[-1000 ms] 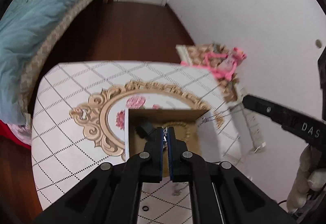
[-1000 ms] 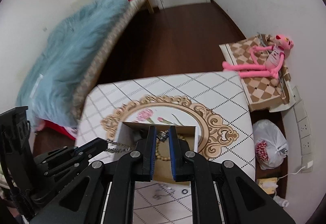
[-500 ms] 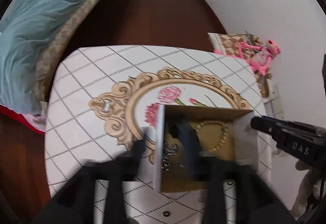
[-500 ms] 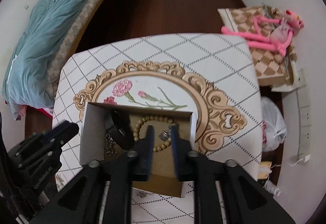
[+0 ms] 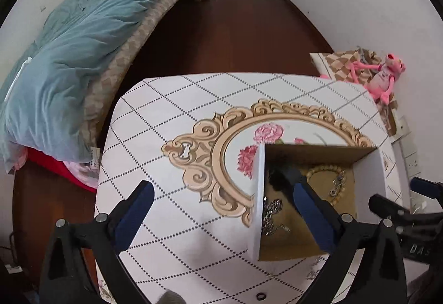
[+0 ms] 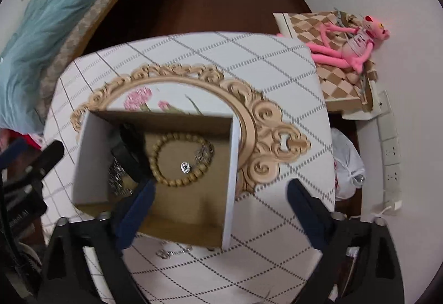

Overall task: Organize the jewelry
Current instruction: 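Carry both items into the white box and open both grippers, then withdraw both tools and move toward the small black rings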

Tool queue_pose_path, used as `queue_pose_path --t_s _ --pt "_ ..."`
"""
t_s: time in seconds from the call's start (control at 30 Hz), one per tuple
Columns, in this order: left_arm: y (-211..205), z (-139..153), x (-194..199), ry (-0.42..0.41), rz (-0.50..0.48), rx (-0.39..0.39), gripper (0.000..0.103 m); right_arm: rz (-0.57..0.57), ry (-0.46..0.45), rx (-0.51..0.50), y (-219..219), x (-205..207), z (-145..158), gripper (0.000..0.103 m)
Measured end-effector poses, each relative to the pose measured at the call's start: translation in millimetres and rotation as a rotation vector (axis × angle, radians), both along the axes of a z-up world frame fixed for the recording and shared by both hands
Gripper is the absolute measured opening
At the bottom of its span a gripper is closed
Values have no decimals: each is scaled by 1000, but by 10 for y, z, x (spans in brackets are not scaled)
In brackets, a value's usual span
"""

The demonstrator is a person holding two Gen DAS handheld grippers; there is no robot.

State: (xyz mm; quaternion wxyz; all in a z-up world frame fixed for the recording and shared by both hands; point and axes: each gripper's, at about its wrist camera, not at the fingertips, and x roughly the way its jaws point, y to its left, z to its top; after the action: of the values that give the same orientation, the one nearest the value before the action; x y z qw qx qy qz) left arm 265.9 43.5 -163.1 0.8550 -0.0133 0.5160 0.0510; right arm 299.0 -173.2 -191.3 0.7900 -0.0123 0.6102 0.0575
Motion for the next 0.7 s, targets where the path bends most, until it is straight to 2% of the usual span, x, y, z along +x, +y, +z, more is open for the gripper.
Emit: queue_pose_path --t_s 0.2,0.4,0.7 --pt "-55 -82 -138 21 -6 18 103 -27 -9 -20 -26 -169 -117 102" --pt "-115 -27 -272 16 -8 20 103 -46 -25 -3 -57 -289 -75 102" --pt "-140 306 -607 -54 3 54 103 -43 -135 -15 -59 -613 319 102"
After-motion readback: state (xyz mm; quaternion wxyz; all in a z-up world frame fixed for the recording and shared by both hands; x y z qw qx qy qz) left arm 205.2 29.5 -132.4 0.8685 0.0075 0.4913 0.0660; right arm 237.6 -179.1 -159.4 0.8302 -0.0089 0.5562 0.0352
